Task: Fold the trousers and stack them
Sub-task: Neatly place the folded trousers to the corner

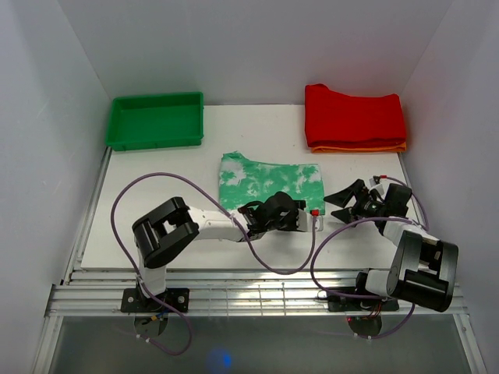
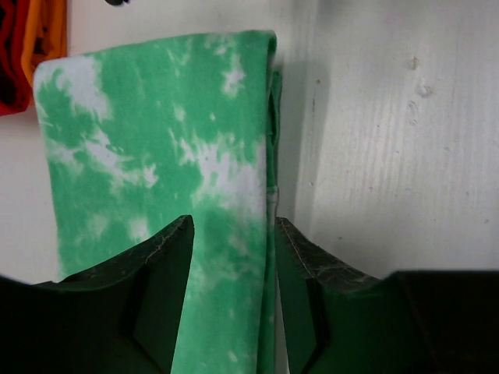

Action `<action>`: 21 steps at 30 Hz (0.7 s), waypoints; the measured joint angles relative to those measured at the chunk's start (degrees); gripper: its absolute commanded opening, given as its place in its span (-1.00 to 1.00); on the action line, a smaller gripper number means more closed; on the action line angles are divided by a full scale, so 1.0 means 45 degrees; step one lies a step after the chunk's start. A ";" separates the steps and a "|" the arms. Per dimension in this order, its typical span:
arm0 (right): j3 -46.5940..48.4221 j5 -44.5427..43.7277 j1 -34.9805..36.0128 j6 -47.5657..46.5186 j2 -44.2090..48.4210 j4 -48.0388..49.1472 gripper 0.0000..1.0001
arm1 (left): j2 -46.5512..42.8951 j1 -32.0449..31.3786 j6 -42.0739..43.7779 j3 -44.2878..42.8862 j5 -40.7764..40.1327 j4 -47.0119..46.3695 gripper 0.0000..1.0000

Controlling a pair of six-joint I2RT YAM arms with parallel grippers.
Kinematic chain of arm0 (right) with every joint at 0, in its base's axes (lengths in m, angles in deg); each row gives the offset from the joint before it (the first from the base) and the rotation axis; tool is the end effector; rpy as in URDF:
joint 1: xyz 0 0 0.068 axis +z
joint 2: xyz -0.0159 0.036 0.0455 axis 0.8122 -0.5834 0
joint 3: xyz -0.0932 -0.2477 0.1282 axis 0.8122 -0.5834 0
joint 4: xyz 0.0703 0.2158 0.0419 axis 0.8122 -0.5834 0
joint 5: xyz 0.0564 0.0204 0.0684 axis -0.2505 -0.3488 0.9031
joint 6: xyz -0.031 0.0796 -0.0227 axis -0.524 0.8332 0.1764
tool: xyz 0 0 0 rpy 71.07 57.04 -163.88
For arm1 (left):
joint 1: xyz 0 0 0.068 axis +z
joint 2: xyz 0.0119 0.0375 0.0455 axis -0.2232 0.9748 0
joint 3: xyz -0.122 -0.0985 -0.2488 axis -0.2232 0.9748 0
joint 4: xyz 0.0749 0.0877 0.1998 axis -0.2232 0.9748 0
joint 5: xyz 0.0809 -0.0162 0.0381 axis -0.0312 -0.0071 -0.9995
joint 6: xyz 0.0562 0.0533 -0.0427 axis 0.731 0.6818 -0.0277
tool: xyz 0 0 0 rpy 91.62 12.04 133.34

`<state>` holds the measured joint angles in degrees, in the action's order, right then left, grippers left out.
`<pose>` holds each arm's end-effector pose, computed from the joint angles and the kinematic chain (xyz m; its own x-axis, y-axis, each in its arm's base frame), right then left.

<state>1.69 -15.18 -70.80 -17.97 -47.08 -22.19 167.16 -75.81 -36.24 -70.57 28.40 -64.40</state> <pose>0.2219 -0.0024 0.1802 -0.7358 0.6164 -0.2803 0.0925 0.5016 0.8601 0.1917 -0.3696 0.1871 0.3813 0.6887 -0.6166 0.8317 0.0356 0.5541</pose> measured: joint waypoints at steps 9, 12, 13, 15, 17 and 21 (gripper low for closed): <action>-0.0010 0.0185 0.0000 0.0369 0.0282 0.0301 0.80 | 0.0602 0.0107 0.0233 -0.0738 0.0151 -0.0131 0.12; -0.0010 0.0170 0.0000 0.0369 0.0257 0.0301 0.80 | 0.1166 0.0209 0.0228 -0.0738 0.0418 -0.0112 0.12; -0.0010 0.0155 0.0000 0.0374 0.0214 0.0301 0.80 | 0.1331 0.0233 0.0248 -0.0738 0.0520 -0.0107 0.12; -0.0005 0.0126 0.0000 0.0374 0.0063 0.0301 0.80 | 0.1481 0.0301 0.0296 -0.0748 0.0651 -0.0204 0.09; -0.0005 0.0117 0.0000 0.0374 -0.0141 0.0296 0.80 | 0.1540 0.0384 0.0248 -0.0899 0.0797 -0.0155 0.00; -0.0010 0.0058 0.0000 0.0374 -0.0291 0.0291 0.80 | 0.2059 0.0651 -0.0044 -0.1681 0.0986 0.0170 -0.49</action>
<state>1.64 -14.91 -70.80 -16.28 -48.39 -20.88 176.42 -72.88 -36.44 -78.13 32.84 -63.63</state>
